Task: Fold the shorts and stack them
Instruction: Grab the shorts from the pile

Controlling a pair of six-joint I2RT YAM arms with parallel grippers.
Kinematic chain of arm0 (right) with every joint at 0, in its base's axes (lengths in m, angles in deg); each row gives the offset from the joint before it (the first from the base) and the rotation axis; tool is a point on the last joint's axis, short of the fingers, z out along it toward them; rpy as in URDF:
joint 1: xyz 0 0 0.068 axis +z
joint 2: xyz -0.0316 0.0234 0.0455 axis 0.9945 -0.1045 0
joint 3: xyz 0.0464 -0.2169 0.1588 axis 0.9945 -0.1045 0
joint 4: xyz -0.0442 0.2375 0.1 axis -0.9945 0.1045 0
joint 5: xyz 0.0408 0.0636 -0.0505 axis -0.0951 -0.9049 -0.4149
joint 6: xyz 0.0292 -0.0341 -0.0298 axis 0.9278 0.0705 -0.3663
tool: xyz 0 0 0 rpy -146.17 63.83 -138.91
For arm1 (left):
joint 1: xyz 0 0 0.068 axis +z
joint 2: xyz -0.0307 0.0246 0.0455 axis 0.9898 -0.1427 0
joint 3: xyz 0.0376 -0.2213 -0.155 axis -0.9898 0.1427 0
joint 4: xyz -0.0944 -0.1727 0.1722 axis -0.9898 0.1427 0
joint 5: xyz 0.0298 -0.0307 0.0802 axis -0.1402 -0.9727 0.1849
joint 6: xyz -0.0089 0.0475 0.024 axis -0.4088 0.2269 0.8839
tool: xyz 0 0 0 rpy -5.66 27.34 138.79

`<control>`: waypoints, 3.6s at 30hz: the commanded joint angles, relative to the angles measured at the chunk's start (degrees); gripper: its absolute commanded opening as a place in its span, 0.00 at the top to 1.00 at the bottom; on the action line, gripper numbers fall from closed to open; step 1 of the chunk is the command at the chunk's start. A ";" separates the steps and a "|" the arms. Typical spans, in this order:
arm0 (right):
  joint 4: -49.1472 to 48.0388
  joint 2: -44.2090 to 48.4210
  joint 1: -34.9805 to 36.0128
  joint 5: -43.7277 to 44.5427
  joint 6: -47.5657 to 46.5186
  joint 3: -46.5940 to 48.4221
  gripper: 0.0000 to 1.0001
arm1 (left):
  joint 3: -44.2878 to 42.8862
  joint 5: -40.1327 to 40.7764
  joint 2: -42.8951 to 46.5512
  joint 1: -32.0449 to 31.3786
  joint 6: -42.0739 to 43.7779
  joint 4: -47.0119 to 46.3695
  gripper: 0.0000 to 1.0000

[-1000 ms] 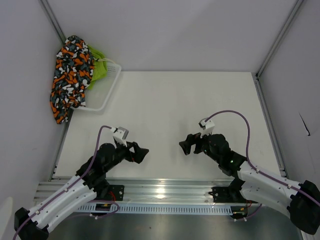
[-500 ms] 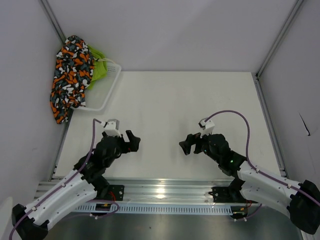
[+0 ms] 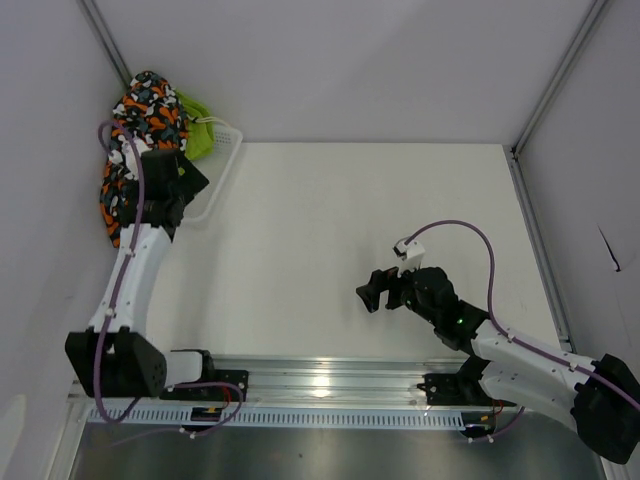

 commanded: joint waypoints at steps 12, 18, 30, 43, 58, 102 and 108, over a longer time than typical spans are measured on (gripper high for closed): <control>-3.14 1.16 -0.39 -2.65 1.10 -0.19 0.01 | -49.29 2.91 -39.84 11.01 -2.44 12.85 0.01; -3.49 1.08 -0.48 -3.00 1.19 -0.36 0.00 | -59.33 2.39 -52.50 13.38 -2.79 12.24 0.01; -4.20 1.78 -1.09 -5.81 1.89 -0.89 0.01 | -59.16 -0.25 -62.00 17.52 -4.03 -1.38 0.20; -4.55 1.34 -2.85 -6.87 2.07 -0.98 0.00 | -55.29 -5.35 -56.30 17.17 -0.51 -15.10 1.00; -3.84 1.25 -2.94 -7.13 1.81 -0.98 0.01 | -54.33 -1.31 -33.80 8.03 4.50 -13.79 1.00; -8.24 -3.05 -5.84 -13.99 4.62 -2.12 0.01 | -62.58 9.51 -64.73 18.57 12.50 -2.18 0.01; -7.89 -1.82 -6.01 -13.28 4.62 -2.47 0.01 | -63.90 8.01 -65.43 18.92 12.41 -2.18 0.70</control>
